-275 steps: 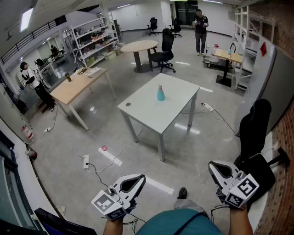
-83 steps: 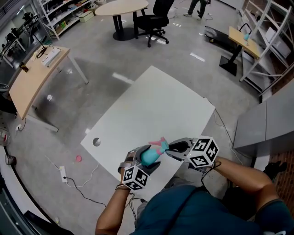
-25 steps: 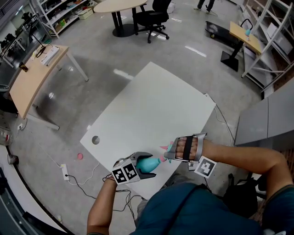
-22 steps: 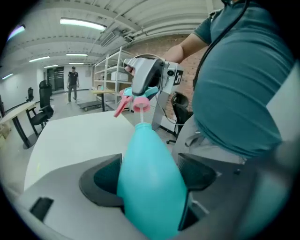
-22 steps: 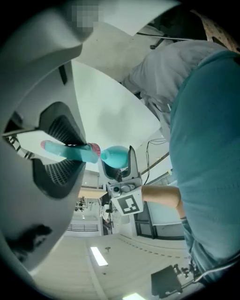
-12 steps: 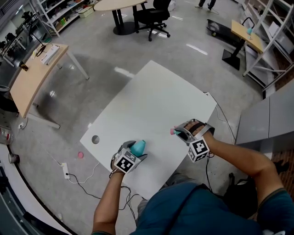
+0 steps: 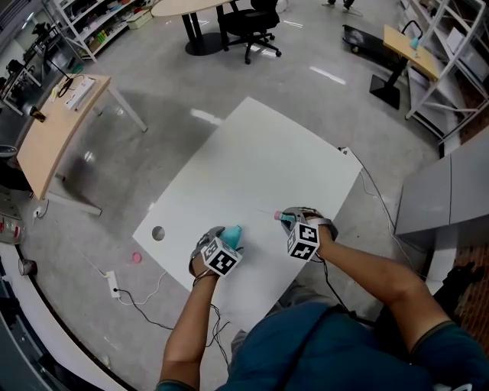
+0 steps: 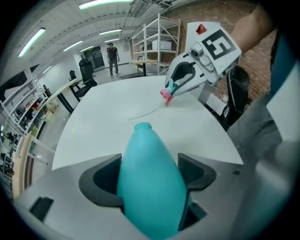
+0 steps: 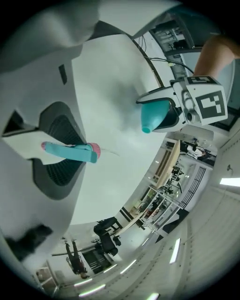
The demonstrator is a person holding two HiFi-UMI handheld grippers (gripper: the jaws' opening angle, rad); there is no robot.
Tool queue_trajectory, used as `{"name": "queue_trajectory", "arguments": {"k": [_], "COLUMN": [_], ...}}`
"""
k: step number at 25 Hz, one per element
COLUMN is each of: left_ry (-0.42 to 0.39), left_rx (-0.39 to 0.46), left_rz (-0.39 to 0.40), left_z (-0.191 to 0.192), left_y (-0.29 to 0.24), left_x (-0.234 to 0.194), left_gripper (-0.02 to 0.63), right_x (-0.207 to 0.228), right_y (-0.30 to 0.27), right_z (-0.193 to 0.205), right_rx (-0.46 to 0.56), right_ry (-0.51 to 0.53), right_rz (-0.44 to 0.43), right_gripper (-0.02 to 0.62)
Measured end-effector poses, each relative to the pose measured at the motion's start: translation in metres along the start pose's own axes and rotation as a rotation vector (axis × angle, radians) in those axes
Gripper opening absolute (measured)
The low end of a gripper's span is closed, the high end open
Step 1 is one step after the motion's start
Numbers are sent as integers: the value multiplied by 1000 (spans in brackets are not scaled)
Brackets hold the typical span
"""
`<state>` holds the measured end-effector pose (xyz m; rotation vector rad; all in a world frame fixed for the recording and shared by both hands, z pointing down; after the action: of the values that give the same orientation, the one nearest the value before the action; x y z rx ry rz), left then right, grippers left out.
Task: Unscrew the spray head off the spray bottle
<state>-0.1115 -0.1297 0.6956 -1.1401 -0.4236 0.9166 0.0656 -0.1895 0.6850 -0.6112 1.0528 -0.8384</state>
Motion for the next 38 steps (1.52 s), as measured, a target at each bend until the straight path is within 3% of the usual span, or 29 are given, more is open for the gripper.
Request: {"name": "queue_trajectory", "arguments": {"k": [5,9,16,23,25,31,35,38], "left_ry": [-35,-57,-124,-150,-153,-170,-182,-164], "left_rx": [-44,-70,-100,-64,-51,42,92,167], "left_rz": [-37,-64,-149,-193,-202,-253,-319,-369], "left_z": [2,6,5,1,2,-6,-10,-16], "left_y": [-6,-11,-12,-13,-13,-1,13,29], "left_x": [-5,-8,-17,-19,-19,-19,-24,-24], "left_gripper": [379,379,379,379,379,380,380,379], "right_x": [4,6,-1,-7,-8,-5,2,5], "right_y": [-2,-2,-6,-3,-2,-1,-1,-2], "right_z": [-2,1,0,4,5,9,13,17], "right_rx": [-18,-28,-26,-35,-27,-4,-5,4], "right_ry": [-105,-295,-701,-929,-974,-1069,-1004,-927], "right_rz": [-15,-67,-297,-417,-426,-410,-314,-236], "right_gripper": [92,92,92,94,95,210,296,311]}}
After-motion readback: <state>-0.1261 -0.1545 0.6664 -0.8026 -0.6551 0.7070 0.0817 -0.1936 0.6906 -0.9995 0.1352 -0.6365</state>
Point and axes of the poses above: the fingertips, and each gripper's own axes: y backward along the fingers, x to its right, z out of its underside, the point moved 4 cm from there along y, backward along the fingers, and after that the axes turned 11 degrees about z, right-handed, at the moved point
